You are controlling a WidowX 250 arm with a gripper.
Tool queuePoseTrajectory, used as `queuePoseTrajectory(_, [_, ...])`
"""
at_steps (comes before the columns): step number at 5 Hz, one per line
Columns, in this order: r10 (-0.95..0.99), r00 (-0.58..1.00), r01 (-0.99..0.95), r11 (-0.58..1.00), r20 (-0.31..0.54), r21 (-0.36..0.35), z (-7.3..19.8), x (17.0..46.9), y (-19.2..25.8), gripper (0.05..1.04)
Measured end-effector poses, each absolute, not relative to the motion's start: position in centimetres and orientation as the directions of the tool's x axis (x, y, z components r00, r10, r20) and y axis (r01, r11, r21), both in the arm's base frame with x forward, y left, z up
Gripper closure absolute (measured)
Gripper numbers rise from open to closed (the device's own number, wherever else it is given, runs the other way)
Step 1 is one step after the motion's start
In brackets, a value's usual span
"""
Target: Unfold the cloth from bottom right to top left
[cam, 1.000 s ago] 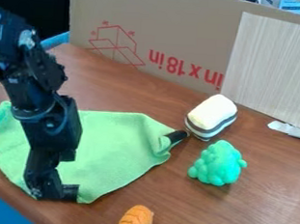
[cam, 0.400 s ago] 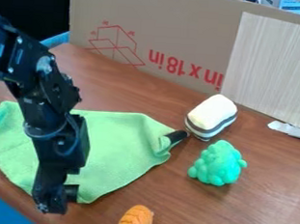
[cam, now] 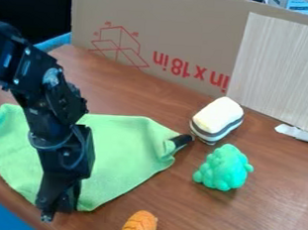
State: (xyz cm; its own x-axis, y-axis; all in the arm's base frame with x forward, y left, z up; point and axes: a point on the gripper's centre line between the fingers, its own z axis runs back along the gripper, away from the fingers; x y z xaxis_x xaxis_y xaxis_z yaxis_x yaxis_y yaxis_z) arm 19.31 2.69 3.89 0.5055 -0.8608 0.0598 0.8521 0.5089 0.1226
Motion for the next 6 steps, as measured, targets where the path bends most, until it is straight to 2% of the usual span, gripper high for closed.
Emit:
queuePoseTrajectory(1, [-0.860, 0.508, 0.851, 0.511, 0.056, 0.126, 3.8, 19.2, 2.7, 0.930])
queuePoseTrajectory(2, [-0.861, 0.505, 0.853, 0.508, 0.055, 0.121, 3.7, 19.1, 2.5, 1.021])
queuePoseTrajectory(3, [-0.866, 0.494, 0.863, 0.499, 0.083, 0.073, 4.2, 18.8, 2.2, 1.030])
queuePoseTrajectory(5, [-0.803, 0.543, 0.828, 0.561, 0.244, 0.000, 9.1, 21.1, 3.0, 1.030])
queuePoseTrajectory(6, [-0.761, 0.595, 0.794, 0.605, 0.259, -0.048, 9.6, 22.5, 4.5, 1.030])
